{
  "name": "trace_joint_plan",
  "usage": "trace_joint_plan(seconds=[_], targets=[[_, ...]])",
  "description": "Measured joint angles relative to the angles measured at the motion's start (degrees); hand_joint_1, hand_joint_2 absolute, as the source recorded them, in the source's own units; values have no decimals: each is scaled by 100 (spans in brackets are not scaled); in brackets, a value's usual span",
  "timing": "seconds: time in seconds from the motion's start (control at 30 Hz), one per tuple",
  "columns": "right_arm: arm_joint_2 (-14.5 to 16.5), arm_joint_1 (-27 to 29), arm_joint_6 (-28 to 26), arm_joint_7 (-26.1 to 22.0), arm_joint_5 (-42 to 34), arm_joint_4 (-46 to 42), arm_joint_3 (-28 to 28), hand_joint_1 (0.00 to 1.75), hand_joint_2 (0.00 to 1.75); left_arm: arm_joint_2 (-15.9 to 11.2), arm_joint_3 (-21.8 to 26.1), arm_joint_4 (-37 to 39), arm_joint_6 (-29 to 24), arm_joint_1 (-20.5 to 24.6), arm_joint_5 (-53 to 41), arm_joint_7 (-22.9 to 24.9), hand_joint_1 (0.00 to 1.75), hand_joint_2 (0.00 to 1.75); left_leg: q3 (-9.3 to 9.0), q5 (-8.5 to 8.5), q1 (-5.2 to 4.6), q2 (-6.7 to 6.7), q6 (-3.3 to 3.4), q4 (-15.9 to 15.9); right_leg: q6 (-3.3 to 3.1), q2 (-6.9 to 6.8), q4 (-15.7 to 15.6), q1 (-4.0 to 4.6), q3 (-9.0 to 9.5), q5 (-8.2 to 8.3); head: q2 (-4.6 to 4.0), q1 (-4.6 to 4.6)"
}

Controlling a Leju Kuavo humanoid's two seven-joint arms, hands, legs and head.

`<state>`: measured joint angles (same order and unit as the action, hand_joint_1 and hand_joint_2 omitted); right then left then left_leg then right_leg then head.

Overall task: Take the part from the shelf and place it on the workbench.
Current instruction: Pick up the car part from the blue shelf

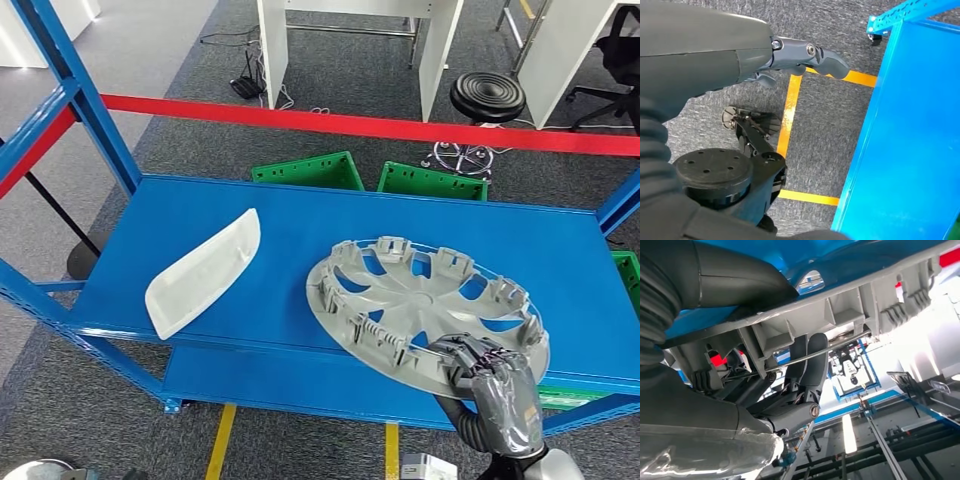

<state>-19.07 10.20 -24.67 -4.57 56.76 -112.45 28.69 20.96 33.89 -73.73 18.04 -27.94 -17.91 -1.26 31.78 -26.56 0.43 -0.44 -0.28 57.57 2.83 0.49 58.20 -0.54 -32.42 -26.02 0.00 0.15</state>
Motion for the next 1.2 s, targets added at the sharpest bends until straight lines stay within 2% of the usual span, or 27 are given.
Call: trace_joint_plan(seconds=[0.13,0.27,0.43,0.63,0.73,0.83,0.87,0.9,0.97,1.0,1.03,1.07,1.1,1.13,1.2], targets=[[116,62,-341,-809,-1158,-92,-128,175,175,0,-79,-107,-21,-58,-74,-77,0,175,1,0,0,0,0,0,0,1,2,0,-2,0,0,-1],[273,133,-387,-1457,-2099,-202,-311,175,175,1,-198,-208,-56,-114,-18,-116,0,175,1,-1,0,0,-1,0,-2,-1,2,0,-3,-2,0,-2],[389,246,-286,-1750,-2541,-246,-515,175,175,0,-305,-263,-92,-144,132,-138,0,175,3,-5,-9,0,3,1,3,0,-2,-8,-1,2,0,0],[477,326,396,-2142,-3786,-247,-675,175,175,-3,-357,-267,-66,-177,273,24,0,175,4,-14,-48,0,25,6,31,1,-4,-46,-3,11,0,0],[538,363,702,-2277,-4236,-247,-739,175,175,-8,-361,-266,10,-176,143,10,0,175,5,-19,-83,0,62,9,69,0,-15,-80,0,17,0,-2],[595,409,885,-2366,-4502,-246,-824,175,175,-10,-361,-266,88,-168,-4,-26,0,175,-5,49,-81,21,134,-42,135,32,-32,-97,-7,39,0,-3],[604,423,921,-2385,-4548,-246,-851,175,175,-8,-358,-266,110,-161,-42,-40,0,175,-14,91,-66,40,160,-86,150,46,39,-87,-42,-27,0,5],[615,433,953,-2402,-4586,-244,-879,175,175,-7,-355,-266,133,-151,-84,-52,0,175,-17,126,-49,64,182,-132,156,54,223,-75,-117,-173,0,15],[644,457,1001,-2430,-4650,-235,-932,175,175,-6,-352,-263,126,-134,-129,-53,0,175,-9,158,-46,114,201,-169,153,35,905,-58,-367,-601,0,28],[661,475,1024,-2441,-4682,-226,-957,175,175,-6,-361,-262,87,-129,-136,-32,0,175,1,162,-50,143,204,-168,151,23,1260,-58,-489,-764,0,28],[673,498,1047,-2449,-4710,-217,-979,175,175,-5,-380,-261,31,-130,-128,1,0,175,6,165,-53,175,201,-166,148,11,1476,-59,-549,-828,0,27],[679,522,1067,-2453,-4730,-210,-998,175,175,-4,-407,-261,-20,-132,-113,36,0,175,9,169,-54,211,196,-163,145,-4,1479,-60,-513,-777,0,28],[682,540,1083,-2456,-4744,-207,-1014,175,175,-3,-439,-261,-53,-133,-102,64,0,175,10,172,-50,249,186,-158,142,-36,1245,-62,-364,-626,0,28],[685,551,1095,-2461,-4752,-205,-1028,175,175,-1,-469,-261,-70,-135,-90,81,0,175,10,174,-47,287,168,-149,143,-111,851,-65,-138,-449,0,30],[699,557,1108,-2471,-4762,-204,-1052,175,175,0,-511,-261,-85,-138,-72,95,0,175,18,183,-64,356,107,-124,113,-297,163,-34,255,-234,0,23]])
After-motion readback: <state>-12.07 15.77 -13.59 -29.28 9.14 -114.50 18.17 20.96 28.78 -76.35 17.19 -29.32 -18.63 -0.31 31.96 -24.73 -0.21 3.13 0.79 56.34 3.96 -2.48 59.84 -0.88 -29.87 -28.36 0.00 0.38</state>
